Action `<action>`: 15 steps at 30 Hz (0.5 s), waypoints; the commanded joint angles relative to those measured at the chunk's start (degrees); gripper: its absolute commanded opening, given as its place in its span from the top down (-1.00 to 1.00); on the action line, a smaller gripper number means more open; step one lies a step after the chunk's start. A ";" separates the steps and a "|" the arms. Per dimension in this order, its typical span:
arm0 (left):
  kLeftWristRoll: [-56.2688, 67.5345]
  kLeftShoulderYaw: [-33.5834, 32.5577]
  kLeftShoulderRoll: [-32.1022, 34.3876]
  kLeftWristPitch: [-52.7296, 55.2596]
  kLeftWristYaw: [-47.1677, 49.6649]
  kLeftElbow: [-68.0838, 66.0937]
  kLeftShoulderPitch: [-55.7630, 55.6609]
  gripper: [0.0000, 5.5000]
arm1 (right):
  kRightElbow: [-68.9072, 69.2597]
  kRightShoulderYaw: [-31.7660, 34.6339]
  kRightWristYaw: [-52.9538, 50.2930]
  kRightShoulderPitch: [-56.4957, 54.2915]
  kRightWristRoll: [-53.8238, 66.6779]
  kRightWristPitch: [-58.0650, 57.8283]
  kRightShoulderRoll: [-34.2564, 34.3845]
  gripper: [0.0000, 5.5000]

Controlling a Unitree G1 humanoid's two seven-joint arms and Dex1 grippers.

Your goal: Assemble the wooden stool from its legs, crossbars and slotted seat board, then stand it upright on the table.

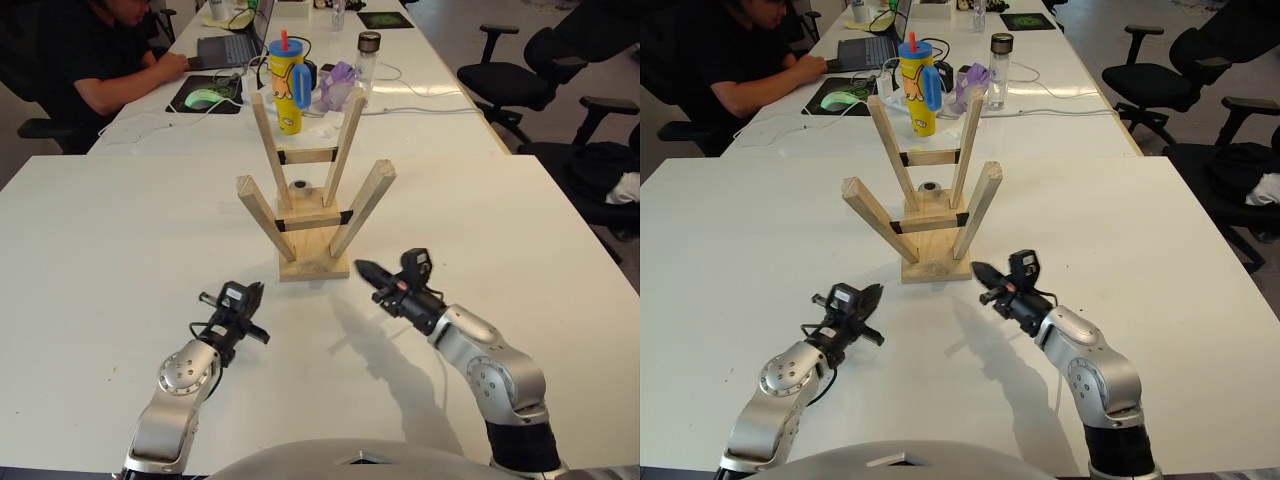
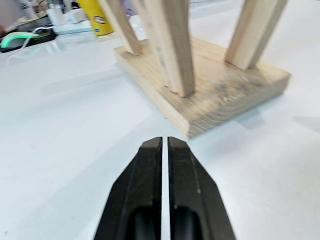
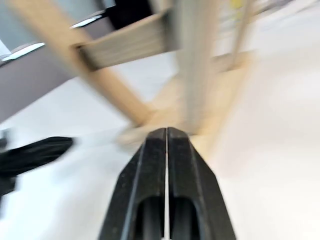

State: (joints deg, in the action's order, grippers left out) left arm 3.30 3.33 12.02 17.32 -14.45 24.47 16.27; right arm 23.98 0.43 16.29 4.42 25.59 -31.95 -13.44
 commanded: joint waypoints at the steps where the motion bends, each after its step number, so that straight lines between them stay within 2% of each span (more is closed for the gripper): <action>1: 1.64 -5.89 -3.30 -1.47 6.14 2.91 -10.22 0.99 | -3.77 5.98 -10.03 -5.80 -6.55 7.35 2.89 1.00; 6: 1.42 -8.59 -5.05 0.00 11.31 5.40 -18.83 0.99 | -6.83 7.07 -12.28 -16.60 -7.11 11.19 5.12 1.00; 9: 1.31 -6.11 -5.26 1.99 10.76 5.32 -19.94 0.99 | -9.81 5.02 -10.53 -20.89 -6.58 11.01 6.14 1.00; 13: 0.05 3.09 -4.88 7.29 6.48 0.38 -22.96 0.99 | -9.18 -9.92 1.67 -23.04 -3.88 3.69 6.76 1.00; 14: -0.11 3.81 -5.34 7.97 6.61 -0.80 -24.06 0.99 | -7.27 -12.57 3.37 -21.64 -3.31 1.81 6.20 1.00; 15: -0.54 3.98 -5.54 8.62 6.83 -1.72 -24.97 0.99 | -6.02 -12.52 2.48 -20.11 -3.15 0.55 6.38 1.00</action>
State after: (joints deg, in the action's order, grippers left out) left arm 2.44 2.19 7.70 24.11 -5.04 24.78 -4.42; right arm 14.00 -4.44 13.28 -17.43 19.11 -26.80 -8.21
